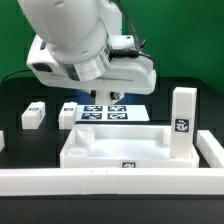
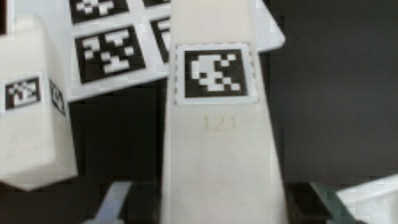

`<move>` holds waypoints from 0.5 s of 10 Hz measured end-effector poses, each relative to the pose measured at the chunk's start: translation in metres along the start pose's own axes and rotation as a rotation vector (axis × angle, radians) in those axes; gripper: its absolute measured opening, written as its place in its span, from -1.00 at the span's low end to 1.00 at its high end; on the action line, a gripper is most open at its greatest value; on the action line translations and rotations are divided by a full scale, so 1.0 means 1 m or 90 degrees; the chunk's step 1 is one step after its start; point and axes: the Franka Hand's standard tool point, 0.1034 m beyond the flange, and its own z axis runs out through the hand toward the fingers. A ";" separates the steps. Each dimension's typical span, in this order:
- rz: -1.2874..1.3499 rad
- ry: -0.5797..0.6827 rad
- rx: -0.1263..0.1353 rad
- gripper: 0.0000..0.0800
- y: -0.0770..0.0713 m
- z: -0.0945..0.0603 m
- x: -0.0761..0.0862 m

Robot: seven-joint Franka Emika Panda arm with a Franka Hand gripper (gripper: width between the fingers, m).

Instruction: Assemble desk

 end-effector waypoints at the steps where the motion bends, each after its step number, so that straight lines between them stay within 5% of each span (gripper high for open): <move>1: -0.007 0.006 0.008 -0.27 -0.010 -0.030 -0.004; 2: -0.022 0.123 0.037 -0.27 -0.018 -0.085 0.002; 3: -0.028 0.174 0.051 -0.27 -0.013 -0.108 -0.002; 4: -0.029 0.241 0.059 -0.27 -0.011 -0.123 0.005; 5: -0.032 0.292 0.062 -0.27 -0.016 -0.118 0.008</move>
Offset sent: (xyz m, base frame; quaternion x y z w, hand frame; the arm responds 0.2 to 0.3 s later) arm 0.0381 -0.0394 0.0441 0.0315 0.1952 -0.0346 0.9797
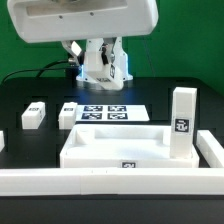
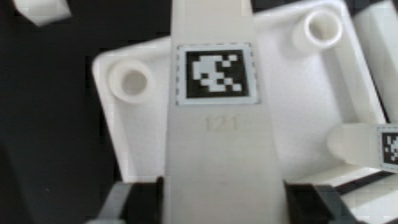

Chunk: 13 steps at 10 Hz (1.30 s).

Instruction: Assemble desk

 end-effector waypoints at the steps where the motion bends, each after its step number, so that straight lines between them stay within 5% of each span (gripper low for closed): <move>1: -0.003 0.039 0.003 -0.27 -0.002 0.002 -0.003; 4: -0.016 0.195 -0.003 -0.27 -0.005 -0.002 0.017; 7: -0.039 0.369 -0.004 -0.27 -0.009 -0.031 0.023; 11: -0.051 0.538 -0.014 -0.27 -0.008 -0.025 0.027; 12: -0.060 0.604 -0.029 -0.27 -0.007 -0.012 0.027; 13: -0.080 0.570 -0.056 -0.27 0.001 0.004 0.031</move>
Offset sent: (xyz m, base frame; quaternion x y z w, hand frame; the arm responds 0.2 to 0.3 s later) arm 0.0132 -0.0137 -0.0164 -0.0523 0.2349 -0.0384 0.9699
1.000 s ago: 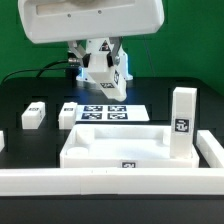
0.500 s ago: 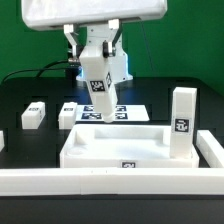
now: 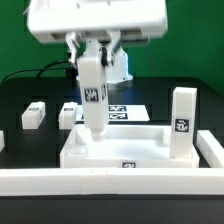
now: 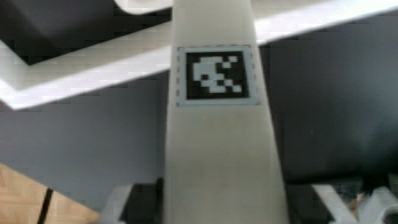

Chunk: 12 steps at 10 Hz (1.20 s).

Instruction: Assemble desk

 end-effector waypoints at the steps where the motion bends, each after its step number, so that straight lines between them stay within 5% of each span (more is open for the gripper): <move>1: 0.003 0.008 0.001 -0.27 0.005 -0.007 0.016; 12: -0.023 0.011 -0.024 -0.27 0.020 0.016 0.002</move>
Offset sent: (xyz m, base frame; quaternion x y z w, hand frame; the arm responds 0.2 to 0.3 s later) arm -0.0057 -0.0046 -0.0102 0.0055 0.0133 0.0016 0.9999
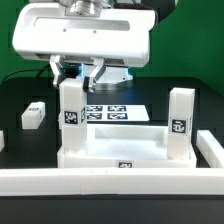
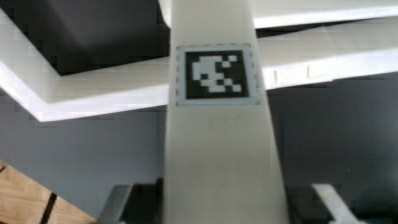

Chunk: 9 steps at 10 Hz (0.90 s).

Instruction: Assemble desk

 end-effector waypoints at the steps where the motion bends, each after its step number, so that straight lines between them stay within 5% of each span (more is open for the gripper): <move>1: -0.002 0.012 -0.001 -0.27 0.000 -0.001 -0.001; 6: -0.002 0.036 -0.007 -0.27 0.001 -0.001 -0.013; 8: -0.003 0.036 -0.007 -0.10 0.001 -0.001 -0.013; 9: -0.003 0.036 -0.007 0.39 0.001 -0.001 -0.013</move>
Offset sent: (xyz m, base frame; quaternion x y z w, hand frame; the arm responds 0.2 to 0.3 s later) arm -0.0249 0.0101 -0.0174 0.0191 -0.0111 0.0337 0.9992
